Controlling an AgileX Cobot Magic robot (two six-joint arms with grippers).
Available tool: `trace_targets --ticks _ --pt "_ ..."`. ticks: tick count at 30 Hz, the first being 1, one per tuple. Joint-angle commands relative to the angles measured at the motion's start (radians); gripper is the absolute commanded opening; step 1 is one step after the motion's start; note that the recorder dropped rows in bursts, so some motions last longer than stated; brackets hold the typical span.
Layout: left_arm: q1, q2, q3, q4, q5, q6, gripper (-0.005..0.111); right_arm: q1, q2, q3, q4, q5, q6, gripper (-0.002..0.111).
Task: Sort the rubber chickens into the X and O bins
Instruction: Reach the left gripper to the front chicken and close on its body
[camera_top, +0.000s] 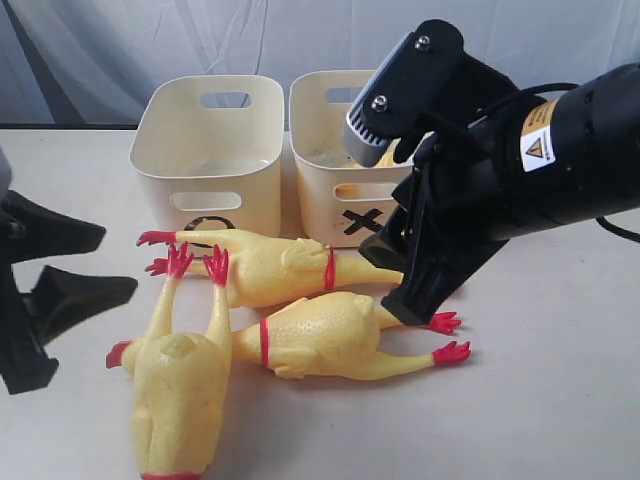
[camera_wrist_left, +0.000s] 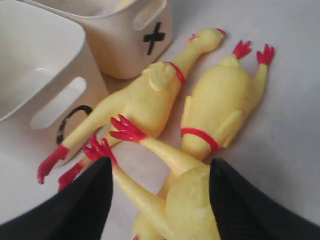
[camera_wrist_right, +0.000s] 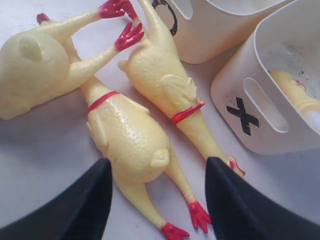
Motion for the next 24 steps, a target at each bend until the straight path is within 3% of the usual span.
trace_targets --ticks 1,6,11,15,19,24 --pt "-0.086 0.144 -0.007 0.026 -0.033 0.051 0.057 0.0 -0.006 -0.004 -0.004 -0.006 0.001 0.053" --pt "-0.153 0.201 -0.007 0.081 -0.031 0.044 0.057 0.0 -0.006 -0.004 -0.004 -0.002 0.001 0.053" --pt "-0.196 0.201 -0.007 0.153 -0.009 -0.008 0.069 0.0 -0.006 -0.004 -0.004 0.0 0.003 0.053" --pt "-0.2 0.217 -0.007 0.086 -0.095 -0.009 0.069 0.0 -0.006 -0.004 -0.004 -0.003 0.006 0.053" --pt "-0.2 0.295 -0.007 0.0 -0.098 -0.009 0.069 0.0 -0.006 -0.004 -0.004 -0.003 0.006 0.053" --pt "-0.2 0.338 -0.007 -0.001 -0.105 -0.009 0.069 0.0 -0.006 -0.004 -0.004 -0.003 0.008 0.053"
